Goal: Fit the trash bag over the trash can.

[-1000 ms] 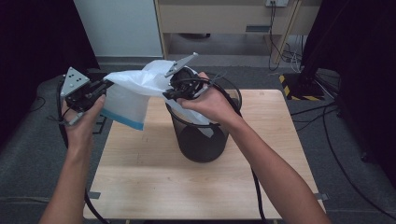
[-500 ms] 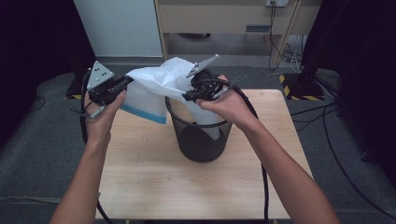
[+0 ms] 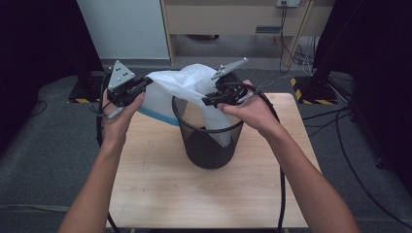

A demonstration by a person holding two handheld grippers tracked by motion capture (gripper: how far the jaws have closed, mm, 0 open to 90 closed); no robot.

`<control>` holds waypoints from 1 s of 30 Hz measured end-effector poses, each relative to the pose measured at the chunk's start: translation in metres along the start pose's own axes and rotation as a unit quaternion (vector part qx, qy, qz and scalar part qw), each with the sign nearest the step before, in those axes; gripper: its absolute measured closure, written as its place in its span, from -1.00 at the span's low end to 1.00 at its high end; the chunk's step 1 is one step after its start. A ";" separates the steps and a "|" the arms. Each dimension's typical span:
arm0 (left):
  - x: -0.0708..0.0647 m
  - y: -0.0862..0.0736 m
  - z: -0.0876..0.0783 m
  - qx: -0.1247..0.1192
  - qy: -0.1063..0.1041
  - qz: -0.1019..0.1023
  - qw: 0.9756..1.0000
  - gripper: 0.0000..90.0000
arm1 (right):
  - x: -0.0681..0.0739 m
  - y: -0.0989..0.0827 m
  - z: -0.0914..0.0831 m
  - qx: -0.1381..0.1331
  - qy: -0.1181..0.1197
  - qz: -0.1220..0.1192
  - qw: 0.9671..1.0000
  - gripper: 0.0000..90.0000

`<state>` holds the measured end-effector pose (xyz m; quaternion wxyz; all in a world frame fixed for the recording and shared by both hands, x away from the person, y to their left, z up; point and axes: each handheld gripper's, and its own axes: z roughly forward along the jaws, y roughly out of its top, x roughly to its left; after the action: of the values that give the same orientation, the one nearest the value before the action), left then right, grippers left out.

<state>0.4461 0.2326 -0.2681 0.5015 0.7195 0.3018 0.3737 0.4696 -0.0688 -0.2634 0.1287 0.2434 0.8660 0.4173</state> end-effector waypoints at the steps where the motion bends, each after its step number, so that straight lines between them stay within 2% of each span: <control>1: -0.002 0.001 0.002 0.002 -0.001 0.003 1.000 0.98 | -0.001 -0.001 -0.001 0.000 -0.001 0.001 1.000 0.60; 4: -0.008 0.001 0.008 0.007 -0.007 0.007 1.000 0.98 | -0.004 -0.006 -0.005 -0.004 -0.011 0.011 1.000 0.39; 8: -0.016 0.000 0.015 0.008 -0.013 0.010 1.000 0.98 | -0.005 -0.012 -0.007 -0.005 -0.013 0.010 1.000 0.15; 14: -0.021 0.002 0.018 0.008 -0.018 0.012 1.000 0.98 | -0.005 -0.015 -0.011 -0.017 -0.020 0.015 1.000 -0.03; 19: -0.025 0.002 0.020 0.008 -0.023 0.014 1.000 0.97 | -0.003 -0.015 -0.013 -0.021 -0.016 0.014 1.000 -0.11; 23: -0.029 0.003 0.023 0.007 -0.027 0.012 1.000 0.97 | 0.007 -0.011 -0.011 -0.025 -0.005 0.001 1.000 -0.17; 28: -0.032 0.005 0.020 0.008 -0.027 0.018 0.999 0.97 | 0.019 -0.001 -0.008 -0.034 0.004 -0.014 0.999 -0.14; 30: -0.033 0.004 0.019 0.005 -0.030 0.016 0.999 0.97 | 0.022 0.003 -0.005 -0.041 0.009 -0.021 0.999 -0.06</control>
<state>0.4446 0.1954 -0.2757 0.5009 0.7378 0.2764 0.3584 0.4502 -0.0588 -0.2581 0.1395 0.2164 0.8543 0.4515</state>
